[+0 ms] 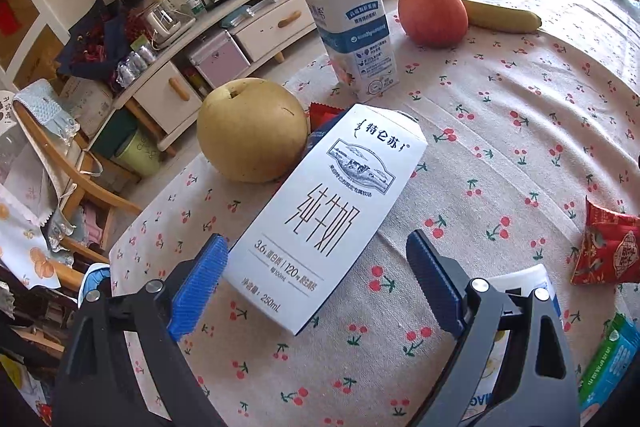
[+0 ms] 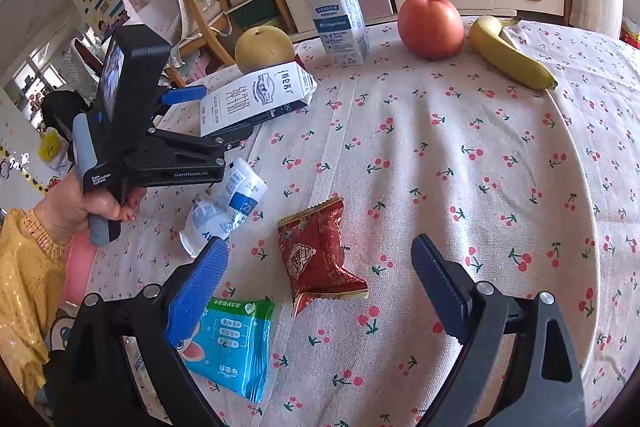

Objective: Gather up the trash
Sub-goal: 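Grasp the white milk carton with the left tool while the right tool grasps the red snack packet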

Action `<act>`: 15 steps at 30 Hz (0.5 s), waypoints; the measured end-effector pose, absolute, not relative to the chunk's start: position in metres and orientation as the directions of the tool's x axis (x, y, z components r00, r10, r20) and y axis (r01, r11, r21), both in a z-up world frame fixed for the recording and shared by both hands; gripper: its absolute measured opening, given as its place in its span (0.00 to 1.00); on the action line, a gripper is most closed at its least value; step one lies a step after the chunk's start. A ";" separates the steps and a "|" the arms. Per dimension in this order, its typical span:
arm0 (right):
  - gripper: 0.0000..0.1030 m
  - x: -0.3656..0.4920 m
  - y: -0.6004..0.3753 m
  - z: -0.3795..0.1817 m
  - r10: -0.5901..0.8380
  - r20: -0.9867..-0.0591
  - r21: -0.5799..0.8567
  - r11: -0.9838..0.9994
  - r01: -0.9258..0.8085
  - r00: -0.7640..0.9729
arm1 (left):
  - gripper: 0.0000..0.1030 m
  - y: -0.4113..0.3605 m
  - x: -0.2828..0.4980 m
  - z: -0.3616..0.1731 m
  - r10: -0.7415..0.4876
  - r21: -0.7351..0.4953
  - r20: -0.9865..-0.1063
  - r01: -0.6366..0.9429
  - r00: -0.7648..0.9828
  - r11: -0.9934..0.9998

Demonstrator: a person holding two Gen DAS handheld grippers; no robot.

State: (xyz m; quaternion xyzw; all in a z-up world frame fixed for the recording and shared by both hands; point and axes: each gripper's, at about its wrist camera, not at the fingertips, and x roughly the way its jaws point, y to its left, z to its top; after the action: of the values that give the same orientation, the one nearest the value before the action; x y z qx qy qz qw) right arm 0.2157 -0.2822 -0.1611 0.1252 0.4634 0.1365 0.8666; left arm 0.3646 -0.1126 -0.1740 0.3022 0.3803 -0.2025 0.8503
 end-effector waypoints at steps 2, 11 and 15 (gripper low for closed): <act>0.89 0.217 -0.281 -0.163 0.346 -0.774 0.334 0.935 -0.124 0.530 | 0.89 -0.114 0.372 -0.175 -0.111 0.356 -0.774 0.573 0.624 0.738; 0.89 0.222 -0.275 -0.170 0.300 -0.801 0.272 0.953 -0.131 0.517 | 0.58 -0.108 0.371 -0.180 -0.171 0.254 -0.784 0.559 0.597 0.790; 0.89 0.224 -0.272 -0.173 0.270 -0.813 0.234 0.963 -0.135 0.516 | 0.54 -0.106 0.357 -0.182 -0.189 0.224 -0.777 0.544 0.601 0.808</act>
State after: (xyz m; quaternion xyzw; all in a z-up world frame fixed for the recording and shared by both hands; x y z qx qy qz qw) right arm 0.2238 -0.2719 -0.1732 0.0704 0.4780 0.1165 0.8677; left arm 0.3575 -0.1056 -0.1821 0.2259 0.3935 -0.2118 0.8656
